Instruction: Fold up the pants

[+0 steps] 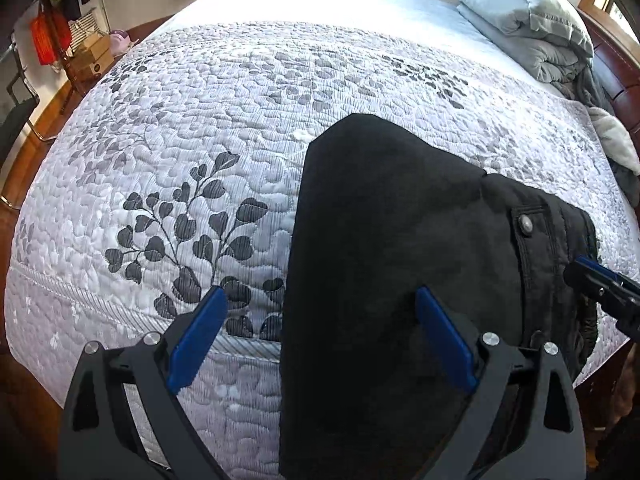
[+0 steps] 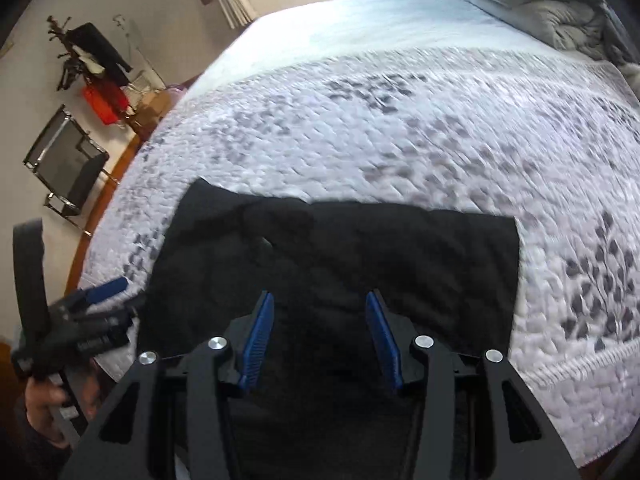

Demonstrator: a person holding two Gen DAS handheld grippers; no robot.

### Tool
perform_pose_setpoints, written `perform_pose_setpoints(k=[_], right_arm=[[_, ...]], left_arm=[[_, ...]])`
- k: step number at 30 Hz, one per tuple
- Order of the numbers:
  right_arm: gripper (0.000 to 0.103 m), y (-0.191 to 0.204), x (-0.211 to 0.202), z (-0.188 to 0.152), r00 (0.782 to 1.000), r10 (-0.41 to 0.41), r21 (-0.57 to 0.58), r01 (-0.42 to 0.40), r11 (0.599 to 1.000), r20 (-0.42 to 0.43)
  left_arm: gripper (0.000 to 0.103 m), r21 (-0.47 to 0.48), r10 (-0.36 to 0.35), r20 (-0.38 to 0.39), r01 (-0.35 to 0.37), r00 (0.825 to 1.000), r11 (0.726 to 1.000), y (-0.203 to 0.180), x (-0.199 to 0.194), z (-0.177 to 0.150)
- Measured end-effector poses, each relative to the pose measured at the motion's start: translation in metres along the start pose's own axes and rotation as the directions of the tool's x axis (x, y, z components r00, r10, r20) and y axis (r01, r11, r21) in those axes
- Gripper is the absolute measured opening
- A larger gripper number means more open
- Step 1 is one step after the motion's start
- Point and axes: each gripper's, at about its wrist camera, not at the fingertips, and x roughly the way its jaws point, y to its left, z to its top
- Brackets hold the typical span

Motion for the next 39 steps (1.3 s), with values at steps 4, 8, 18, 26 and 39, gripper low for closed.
perform_pose_setpoints(k=[4, 8, 18, 26, 39], right_arm=[[0.049, -0.011, 0.017, -0.005, 1.0, 0.021, 0.021, -0.021, 1.0, -0.015], [0.049, -0.017, 0.011, -0.007, 0.998, 0.059, 0.048, -0.059, 0.997, 0.001], [0.054, -0.041, -0.045, -0.059, 0.999, -0.01, 0.061, 0.008, 0.998, 0.032], [0.06, -0.059, -0.057, -0.085, 0.996, -0.08, 0.095, 0.077, 0.992, 0.026], [0.078, -0.087, -0.053, -0.087, 1.0, 0.004, 0.202, -0.008, 0.979, 0.017]], left_arm=[[0.096, 0.012, 0.006, -0.001, -0.006, 1.0, 1.0, -0.006, 0.005, 0.0], [0.096, 0.015, 0.008, -0.007, -0.008, 1.0, 1.0, -0.005, 0.001, -0.001], [0.096, 0.079, -0.038, -0.002, 0.038, 0.999, 0.996, -0.018, -0.031, -0.032], [0.096, 0.062, -0.093, -0.058, 0.096, 0.994, 0.993, -0.015, -0.026, -0.052], [0.096, -0.021, -0.315, -0.164, 0.316, 0.935, 0.948, 0.01, -0.014, -0.058]])
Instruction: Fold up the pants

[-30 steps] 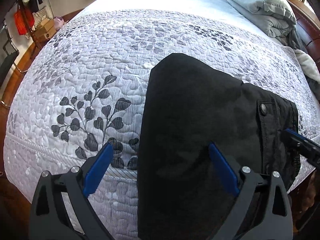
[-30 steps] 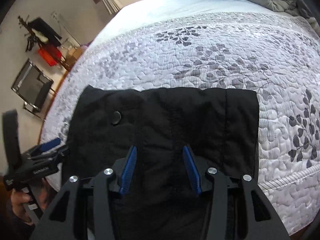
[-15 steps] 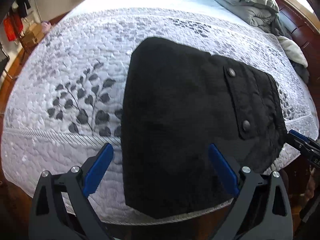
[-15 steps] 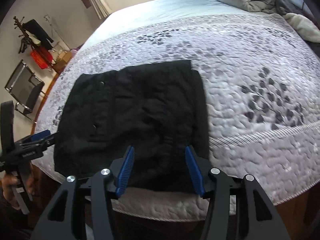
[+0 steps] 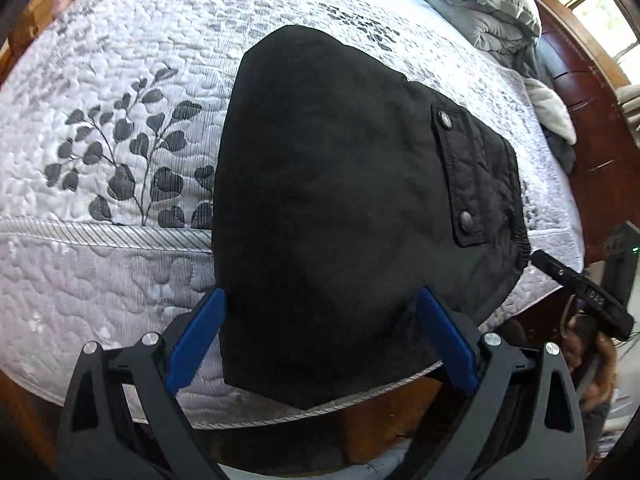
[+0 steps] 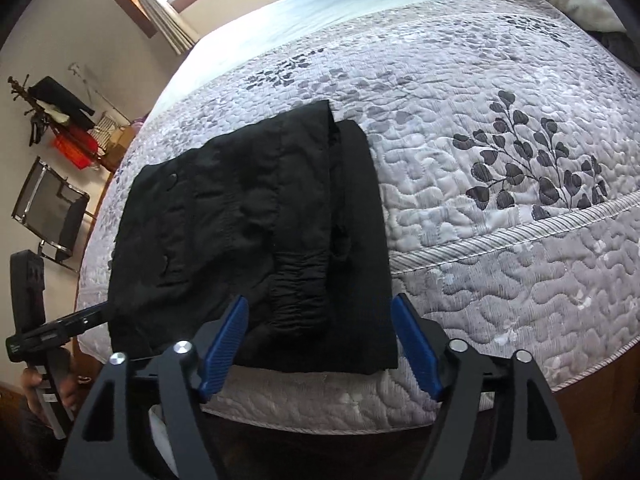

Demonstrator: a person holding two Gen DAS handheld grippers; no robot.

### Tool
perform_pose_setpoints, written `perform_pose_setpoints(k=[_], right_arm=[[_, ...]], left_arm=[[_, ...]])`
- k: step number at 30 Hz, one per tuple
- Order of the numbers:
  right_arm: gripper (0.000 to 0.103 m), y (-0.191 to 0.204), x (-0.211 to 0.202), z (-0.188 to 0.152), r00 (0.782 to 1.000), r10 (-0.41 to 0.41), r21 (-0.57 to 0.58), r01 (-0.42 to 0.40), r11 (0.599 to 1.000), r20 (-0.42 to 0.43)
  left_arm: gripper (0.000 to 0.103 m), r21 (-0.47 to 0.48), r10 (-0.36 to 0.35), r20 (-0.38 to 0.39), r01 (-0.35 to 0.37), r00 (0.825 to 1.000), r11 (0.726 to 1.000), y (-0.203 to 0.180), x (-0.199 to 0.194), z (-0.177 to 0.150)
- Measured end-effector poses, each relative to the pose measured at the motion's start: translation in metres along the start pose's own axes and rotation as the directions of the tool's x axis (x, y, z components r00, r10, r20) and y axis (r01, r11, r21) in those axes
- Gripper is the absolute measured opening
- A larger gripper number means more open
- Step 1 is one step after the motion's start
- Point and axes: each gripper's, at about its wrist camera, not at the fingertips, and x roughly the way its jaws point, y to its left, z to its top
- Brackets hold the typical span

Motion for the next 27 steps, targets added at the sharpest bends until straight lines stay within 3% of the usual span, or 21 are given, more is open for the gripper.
perform_pose_setpoints(k=[5, 10, 14, 21, 27], right_arm=[[0.085, -0.008, 0.004, 0.006, 0.998, 0.055, 0.033, -0.055, 0.998, -0.023], [0.085, -0.024, 0.02, 0.009, 0.989, 0.126, 0.093, -0.119, 0.988, -0.075], [0.085, -0.033, 0.034, 0.01, 0.985, 0.14, 0.131, -0.126, 0.983, -0.102], [0.089, -0.047, 0.051, 0.008, 0.962, 0.247, 0.216, -0.218, 0.952, -0.119], [0.093, -0.05, 0.063, 0.014, 0.951, 0.273, 0.214, -0.238, 0.947, -0.148]], left_arm=[[0.096, -0.08, -0.078, -0.036, 0.075, 0.996, 0.994, 0.027, 0.006, 0.008], [0.096, -0.156, -0.211, -0.11, 0.192, 0.971, 0.969, 0.049, 0.026, 0.01], [0.096, -0.186, -0.246, -0.134, 0.219, 0.96, 0.958, 0.053, 0.039, 0.008], [0.099, -0.212, -0.315, -0.18, 0.276, 0.932, 0.937, 0.052, 0.061, 0.012], [0.1, -0.175, -0.279, -0.194, 0.247, 0.941, 0.953, 0.039, 0.064, 0.015]])
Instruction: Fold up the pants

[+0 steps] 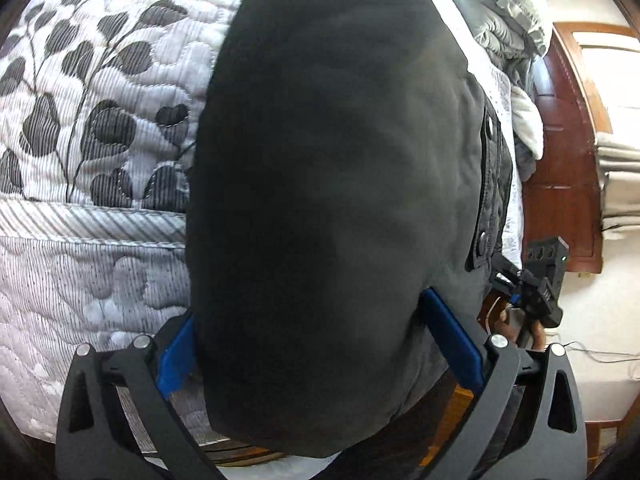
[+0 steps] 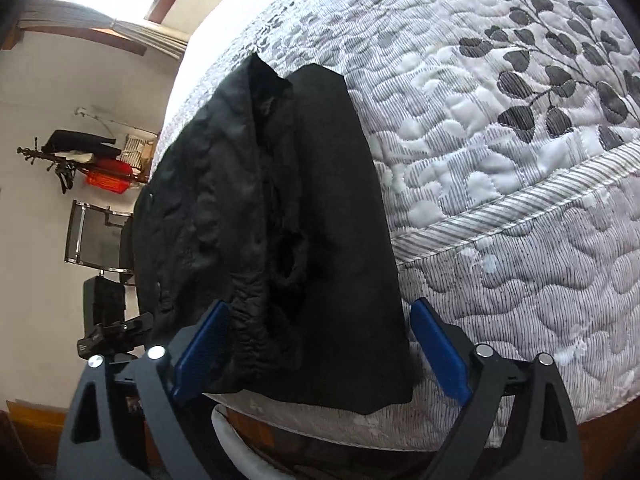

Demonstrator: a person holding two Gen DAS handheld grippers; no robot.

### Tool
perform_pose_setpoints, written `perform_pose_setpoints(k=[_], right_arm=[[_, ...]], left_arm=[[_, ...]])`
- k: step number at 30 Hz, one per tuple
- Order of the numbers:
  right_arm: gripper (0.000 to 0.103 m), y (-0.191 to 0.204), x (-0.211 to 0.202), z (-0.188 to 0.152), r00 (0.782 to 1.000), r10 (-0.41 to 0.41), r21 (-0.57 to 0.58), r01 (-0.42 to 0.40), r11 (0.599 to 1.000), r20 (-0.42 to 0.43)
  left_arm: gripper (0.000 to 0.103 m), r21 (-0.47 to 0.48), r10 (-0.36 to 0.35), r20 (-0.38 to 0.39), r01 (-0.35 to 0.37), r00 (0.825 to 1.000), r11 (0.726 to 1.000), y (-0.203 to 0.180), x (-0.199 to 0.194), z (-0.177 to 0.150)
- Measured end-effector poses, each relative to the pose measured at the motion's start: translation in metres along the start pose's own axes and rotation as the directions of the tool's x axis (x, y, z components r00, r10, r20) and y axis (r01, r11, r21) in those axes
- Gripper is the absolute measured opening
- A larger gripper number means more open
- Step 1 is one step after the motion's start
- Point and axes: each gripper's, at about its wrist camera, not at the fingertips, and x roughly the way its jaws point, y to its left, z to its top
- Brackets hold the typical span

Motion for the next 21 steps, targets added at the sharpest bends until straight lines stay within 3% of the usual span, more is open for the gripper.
perform_pose_setpoints(k=[6, 11, 16, 21], right_arm=[[0.096, 0.007, 0.021, 0.005, 0.999, 0.003, -0.015, -0.004, 1.0, -0.043], [0.098, 0.016, 0.03, 0.002, 0.999, 0.007, -0.032, -0.009, 0.999, -0.045], [0.098, 0.023, 0.034, 0.0, 0.998, -0.001, -0.072, -0.003, 0.997, -0.055], [0.095, 0.029, 0.038, 0.0, 0.998, -0.019, -0.086, 0.014, 0.996, -0.058]], left_arm=[[0.101, 0.008, -0.025, -0.029, 0.025, 0.999, 1.0, 0.0, 0.011, 0.008], [0.1, -0.006, 0.008, -0.026, -0.008, 1.0, 1.0, -0.008, 0.011, 0.009], [0.1, 0.085, 0.048, -0.025, -0.046, 0.999, 0.995, -0.031, 0.007, 0.005], [0.101, -0.025, -0.001, -0.042, -0.001, 0.999, 1.0, -0.016, 0.019, 0.014]])
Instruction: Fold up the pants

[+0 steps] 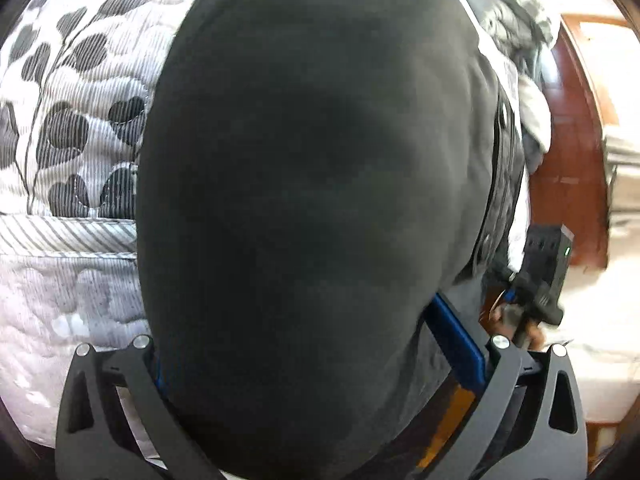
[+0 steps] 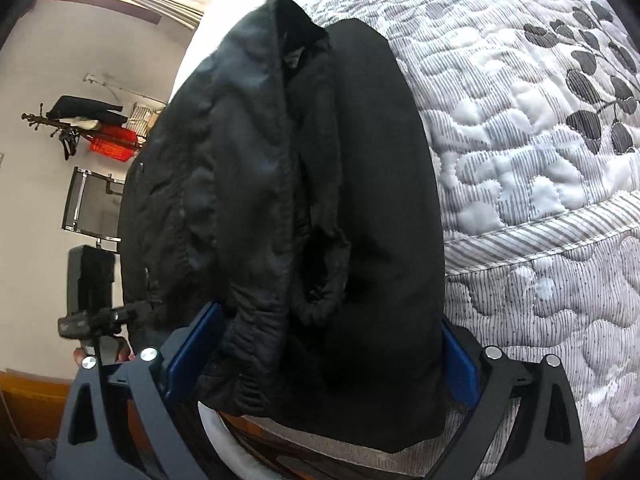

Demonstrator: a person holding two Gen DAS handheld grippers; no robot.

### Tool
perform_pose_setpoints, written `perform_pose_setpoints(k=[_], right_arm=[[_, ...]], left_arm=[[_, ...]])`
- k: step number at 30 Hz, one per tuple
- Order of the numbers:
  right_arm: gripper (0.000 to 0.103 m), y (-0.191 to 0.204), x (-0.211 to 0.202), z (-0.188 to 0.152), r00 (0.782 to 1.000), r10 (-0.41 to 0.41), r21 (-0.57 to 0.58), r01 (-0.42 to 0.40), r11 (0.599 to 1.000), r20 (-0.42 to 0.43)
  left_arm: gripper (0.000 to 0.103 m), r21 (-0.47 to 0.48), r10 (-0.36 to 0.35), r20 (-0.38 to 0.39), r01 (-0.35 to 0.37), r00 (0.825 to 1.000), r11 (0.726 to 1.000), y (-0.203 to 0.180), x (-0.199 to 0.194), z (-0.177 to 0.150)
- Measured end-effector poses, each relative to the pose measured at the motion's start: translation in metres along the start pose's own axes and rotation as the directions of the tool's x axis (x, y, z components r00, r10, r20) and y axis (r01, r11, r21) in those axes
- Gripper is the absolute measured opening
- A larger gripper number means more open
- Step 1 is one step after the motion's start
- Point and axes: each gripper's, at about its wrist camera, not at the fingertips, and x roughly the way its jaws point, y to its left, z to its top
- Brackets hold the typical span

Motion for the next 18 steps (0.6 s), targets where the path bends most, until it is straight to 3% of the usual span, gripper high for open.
perform_pose_setpoints(k=[4, 8, 12, 18], right_arm=[[0.067, 0.011, -0.01, -0.003, 0.999, -0.022, -0.027, 0.024, 0.999, 0.044], [0.049, 0.029, -0.022, -0.005, 0.995, -0.055, -0.056, 0.06, 0.997, 0.089], [0.043, 0.057, -0.032, -0.004, 0.989, -0.083, -0.117, 0.098, 0.988, 0.126], [0.039, 0.084, -0.043, -0.003, 0.977, -0.121, -0.183, 0.153, 0.971, 0.175]], left_arm=[[0.098, 0.017, 0.03, 0.038, -0.03, 0.999, 0.999, -0.012, -0.004, -0.005], [0.075, -0.013, 0.025, 0.082, -0.024, 0.996, 1.0, -0.016, -0.018, -0.007], [0.051, -0.009, -0.013, 0.139, 0.015, 0.99, 1.0, -0.022, -0.035, -0.007], [0.037, -0.003, -0.03, 0.21, 0.032, 0.977, 0.999, -0.037, -0.049, -0.005]])
